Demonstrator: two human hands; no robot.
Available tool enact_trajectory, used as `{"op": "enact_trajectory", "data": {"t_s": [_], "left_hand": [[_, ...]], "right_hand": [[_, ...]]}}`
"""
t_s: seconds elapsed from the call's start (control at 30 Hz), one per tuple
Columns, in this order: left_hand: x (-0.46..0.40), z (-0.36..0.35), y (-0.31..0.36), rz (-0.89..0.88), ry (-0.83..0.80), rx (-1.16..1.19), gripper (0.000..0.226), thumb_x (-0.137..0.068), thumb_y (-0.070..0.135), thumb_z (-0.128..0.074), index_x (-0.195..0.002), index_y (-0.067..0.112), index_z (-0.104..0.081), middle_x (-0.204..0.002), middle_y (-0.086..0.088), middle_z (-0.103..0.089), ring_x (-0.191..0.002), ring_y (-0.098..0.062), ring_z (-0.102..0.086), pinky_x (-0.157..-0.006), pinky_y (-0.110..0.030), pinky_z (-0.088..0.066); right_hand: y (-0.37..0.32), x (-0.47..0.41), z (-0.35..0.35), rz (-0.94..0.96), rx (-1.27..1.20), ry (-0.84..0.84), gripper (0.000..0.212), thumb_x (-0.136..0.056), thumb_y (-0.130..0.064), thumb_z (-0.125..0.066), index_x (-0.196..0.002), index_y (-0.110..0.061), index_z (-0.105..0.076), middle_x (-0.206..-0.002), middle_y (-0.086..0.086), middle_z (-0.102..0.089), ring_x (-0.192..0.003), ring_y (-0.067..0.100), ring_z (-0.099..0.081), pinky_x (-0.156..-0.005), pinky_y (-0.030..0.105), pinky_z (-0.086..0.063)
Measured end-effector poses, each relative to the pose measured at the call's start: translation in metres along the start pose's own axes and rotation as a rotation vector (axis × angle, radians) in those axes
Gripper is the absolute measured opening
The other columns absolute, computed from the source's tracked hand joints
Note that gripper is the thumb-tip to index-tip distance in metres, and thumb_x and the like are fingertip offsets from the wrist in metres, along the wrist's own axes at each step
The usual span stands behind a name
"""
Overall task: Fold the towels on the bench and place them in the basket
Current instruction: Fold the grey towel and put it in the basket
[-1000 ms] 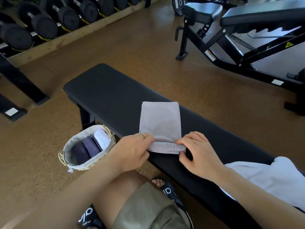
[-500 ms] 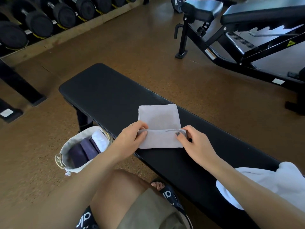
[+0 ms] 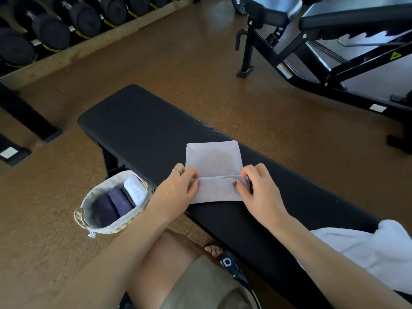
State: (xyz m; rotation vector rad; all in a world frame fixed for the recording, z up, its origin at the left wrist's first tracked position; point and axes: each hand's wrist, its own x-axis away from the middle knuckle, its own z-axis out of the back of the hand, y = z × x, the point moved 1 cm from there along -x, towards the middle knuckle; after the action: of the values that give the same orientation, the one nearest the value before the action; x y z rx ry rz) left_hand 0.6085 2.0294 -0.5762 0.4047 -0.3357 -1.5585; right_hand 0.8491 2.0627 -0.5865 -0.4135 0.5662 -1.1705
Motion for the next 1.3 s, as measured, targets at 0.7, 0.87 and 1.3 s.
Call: {"op": "enact_trajectory", "data": {"t_s": [0.7, 0.87, 1.3], "left_hand": [[0.007, 0.012, 0.030, -0.495, -0.072, -0.611, 0.034, -0.072, 0.020, -0.065, -0.101, 0.010, -0.052, -0.095, -0.008, -0.057, -0.077, -0.026, -0.054, -0.062, -0.036, -0.051], [0.012, 0.027, 0.025, -0.388, -0.186, -0.364, 0.028, -0.082, 0.028, -0.047, -0.105, 0.015, -0.051, -0.092, 0.001, -0.054, -0.080, -0.022, -0.056, -0.069, -0.040, -0.051], [0.021, 0.021, -0.009, 0.029, -0.176, 0.295, 0.014, -0.097, 0.024, -0.055, -0.105, 0.035, -0.058, -0.088, 0.006, -0.062, -0.082, -0.012, -0.055, -0.071, -0.024, -0.042]], "right_hand": [[0.015, -0.015, 0.025, 0.540, 0.279, -0.120, 0.035, -0.089, -0.030, -0.066, -0.119, -0.012, -0.068, -0.111, 0.002, -0.072, -0.100, 0.020, -0.065, -0.105, 0.038, -0.046], [0.012, -0.013, 0.033, 0.468, 0.173, -0.136, 0.028, -0.093, -0.037, -0.058, -0.113, -0.019, -0.065, -0.088, -0.010, -0.067, -0.086, 0.011, -0.059, -0.105, 0.036, -0.042], [0.002, -0.019, 0.019, 0.032, -0.058, -0.280, 0.032, -0.102, -0.040, -0.048, -0.088, -0.015, -0.061, -0.076, -0.001, -0.058, -0.082, 0.011, -0.052, -0.071, 0.026, -0.033]]}}
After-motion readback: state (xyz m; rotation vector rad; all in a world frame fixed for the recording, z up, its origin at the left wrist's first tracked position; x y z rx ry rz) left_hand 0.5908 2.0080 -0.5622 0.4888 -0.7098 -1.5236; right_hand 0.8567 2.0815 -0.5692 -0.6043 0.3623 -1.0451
